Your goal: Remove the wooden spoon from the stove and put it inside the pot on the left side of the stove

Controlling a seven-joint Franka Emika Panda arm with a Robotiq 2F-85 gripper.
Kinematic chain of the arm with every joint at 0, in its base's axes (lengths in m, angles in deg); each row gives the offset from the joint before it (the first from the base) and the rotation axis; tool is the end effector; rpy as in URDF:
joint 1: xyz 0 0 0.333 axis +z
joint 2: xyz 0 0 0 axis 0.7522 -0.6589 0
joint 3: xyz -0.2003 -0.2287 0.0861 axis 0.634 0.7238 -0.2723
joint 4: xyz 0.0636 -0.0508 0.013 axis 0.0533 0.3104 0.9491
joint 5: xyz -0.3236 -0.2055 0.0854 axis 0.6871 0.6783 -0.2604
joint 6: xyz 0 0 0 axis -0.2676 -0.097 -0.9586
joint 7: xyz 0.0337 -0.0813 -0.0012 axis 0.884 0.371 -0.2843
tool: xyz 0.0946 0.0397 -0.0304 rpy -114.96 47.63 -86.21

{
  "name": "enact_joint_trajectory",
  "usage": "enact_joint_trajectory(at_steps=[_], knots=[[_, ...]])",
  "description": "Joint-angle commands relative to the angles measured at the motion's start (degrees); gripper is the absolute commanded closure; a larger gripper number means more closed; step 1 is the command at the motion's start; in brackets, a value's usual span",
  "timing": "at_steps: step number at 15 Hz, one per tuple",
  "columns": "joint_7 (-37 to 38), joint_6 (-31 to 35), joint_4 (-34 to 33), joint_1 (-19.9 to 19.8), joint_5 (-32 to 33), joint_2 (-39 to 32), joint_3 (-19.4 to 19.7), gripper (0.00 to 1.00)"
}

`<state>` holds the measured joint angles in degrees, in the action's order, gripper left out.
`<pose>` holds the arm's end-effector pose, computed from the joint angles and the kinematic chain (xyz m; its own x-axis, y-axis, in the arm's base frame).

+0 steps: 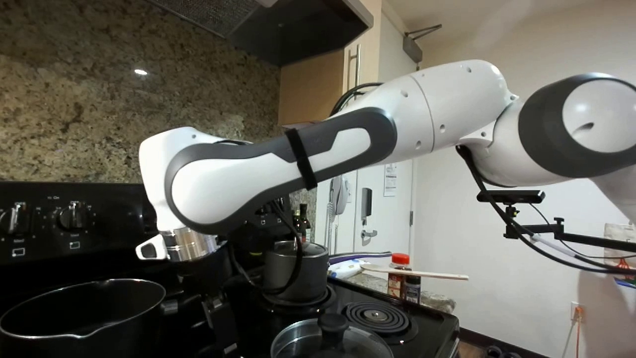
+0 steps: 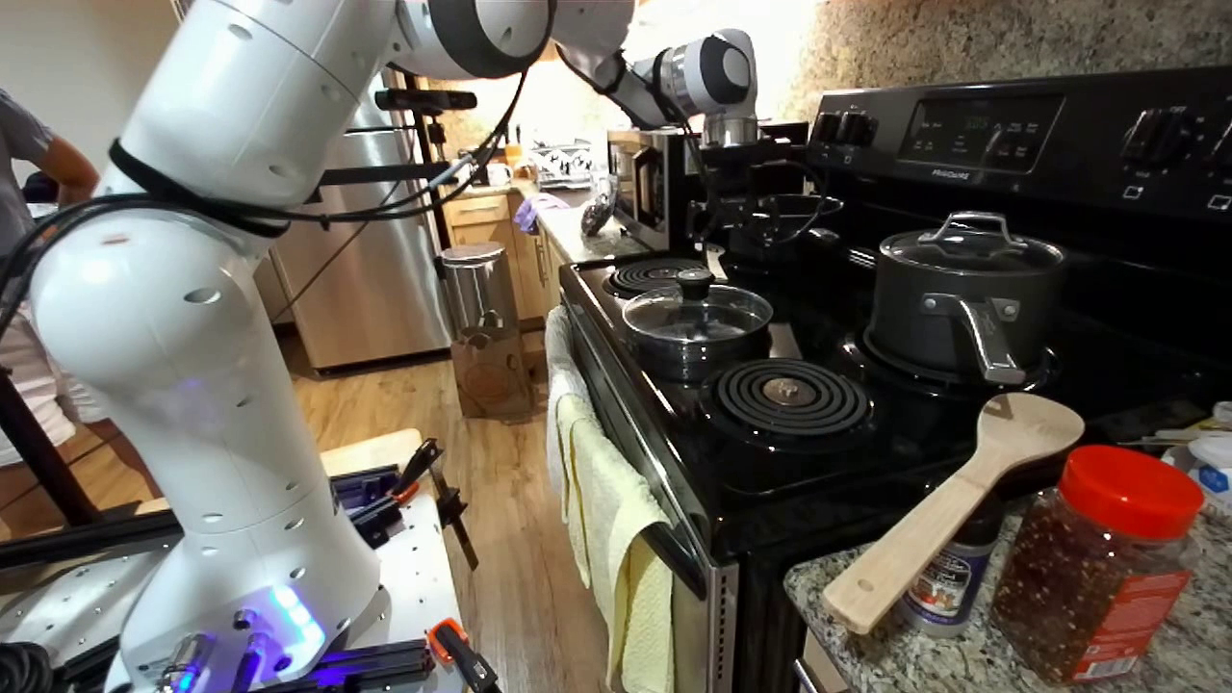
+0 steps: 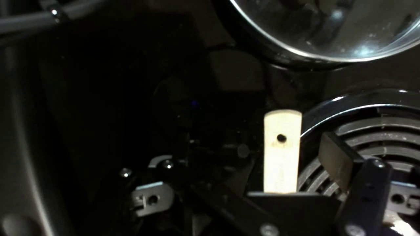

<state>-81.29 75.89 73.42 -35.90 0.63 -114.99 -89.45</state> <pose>0.6890 0.2132 0.3450 0.5381 0.7910 -0.2912 0.8339 -0.5498 0.0476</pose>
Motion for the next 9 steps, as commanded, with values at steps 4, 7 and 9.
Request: enact_joint_trajectory(at_steps=[4, 7, 9], knots=[[-1.3, -5.2, -4.3, -0.3, -3.2, -3.3, -0.9, 0.02], [-1.7, -1.9, -4.6, -0.1, -3.2, -5.5, -1.4, 0.0], [-0.7, -0.3, -4.6, 0.3, -2.8, -6.6, -1.2, 0.25]])
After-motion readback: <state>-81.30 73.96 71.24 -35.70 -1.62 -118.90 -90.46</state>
